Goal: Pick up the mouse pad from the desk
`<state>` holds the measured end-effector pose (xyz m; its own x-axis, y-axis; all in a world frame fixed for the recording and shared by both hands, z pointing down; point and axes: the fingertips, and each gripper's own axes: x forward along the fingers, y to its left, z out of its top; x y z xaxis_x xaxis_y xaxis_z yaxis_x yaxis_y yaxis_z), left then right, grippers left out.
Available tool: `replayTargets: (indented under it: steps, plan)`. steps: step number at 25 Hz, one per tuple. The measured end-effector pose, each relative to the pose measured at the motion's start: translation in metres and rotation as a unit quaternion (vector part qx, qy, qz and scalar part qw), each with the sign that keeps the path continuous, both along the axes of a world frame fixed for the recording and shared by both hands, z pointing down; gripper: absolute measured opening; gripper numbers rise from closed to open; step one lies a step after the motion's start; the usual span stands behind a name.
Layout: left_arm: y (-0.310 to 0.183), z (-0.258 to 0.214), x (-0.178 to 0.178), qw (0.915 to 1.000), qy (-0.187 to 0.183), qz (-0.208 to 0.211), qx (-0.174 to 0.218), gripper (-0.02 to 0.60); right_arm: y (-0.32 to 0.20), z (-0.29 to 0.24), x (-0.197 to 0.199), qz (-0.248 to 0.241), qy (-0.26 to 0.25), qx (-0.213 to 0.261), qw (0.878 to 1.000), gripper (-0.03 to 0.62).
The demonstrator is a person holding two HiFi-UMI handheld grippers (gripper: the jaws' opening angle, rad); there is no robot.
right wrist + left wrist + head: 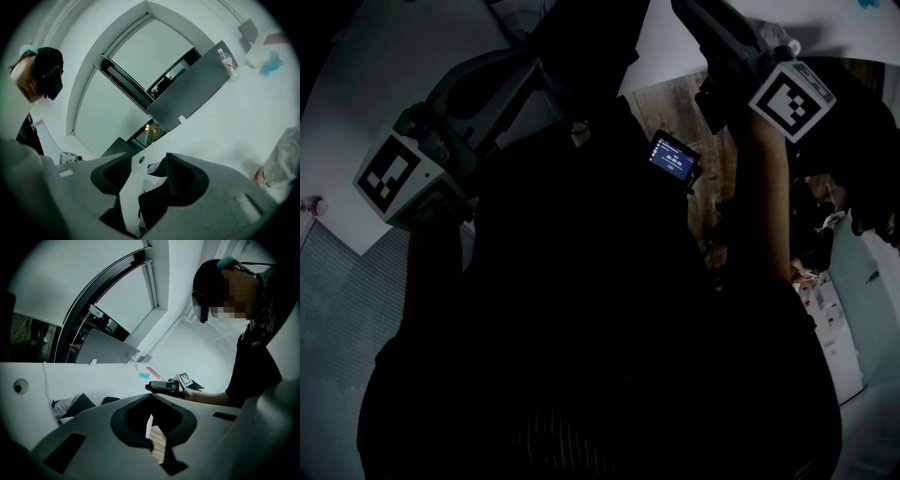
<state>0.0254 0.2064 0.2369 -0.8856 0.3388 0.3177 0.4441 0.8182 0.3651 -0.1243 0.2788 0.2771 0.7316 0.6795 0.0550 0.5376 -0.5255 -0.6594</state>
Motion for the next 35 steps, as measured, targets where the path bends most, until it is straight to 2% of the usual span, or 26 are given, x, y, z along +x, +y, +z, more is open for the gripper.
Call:
replayTargets:
  steps: [4, 16, 21, 28, 35]
  plan:
    - [0.001, 0.002, 0.003, 1.0, -0.002, -0.007, 0.004, 0.007, 0.004, 0.045, -0.006, 0.028, -0.039, 0.046, 0.998, 0.235]
    - [-0.002, 0.006, 0.005, 0.9997, -0.013, -0.009, 0.021, 0.007, -0.002, 0.116, -0.014, 0.059, -0.052, 0.146, 0.986, 0.301]
    - [0.006, 0.015, 0.008, 0.9992, -0.015, -0.011, 0.037, 0.008, -0.002, 0.151, -0.004, 0.046, -0.07, 0.178, 0.98, 0.312]
    - [0.019, 0.031, 0.022, 0.998, -0.023, -0.021, 0.056, 0.007, 0.011, 0.198, 0.029, 0.011, -0.101, 0.219, 0.97, 0.313]
    - [0.008, 0.036, 0.031, 0.9975, -0.039, -0.023, 0.054, 0.008, 0.003, 0.213, 0.041, -0.002, -0.132, 0.213, 0.968, 0.327]
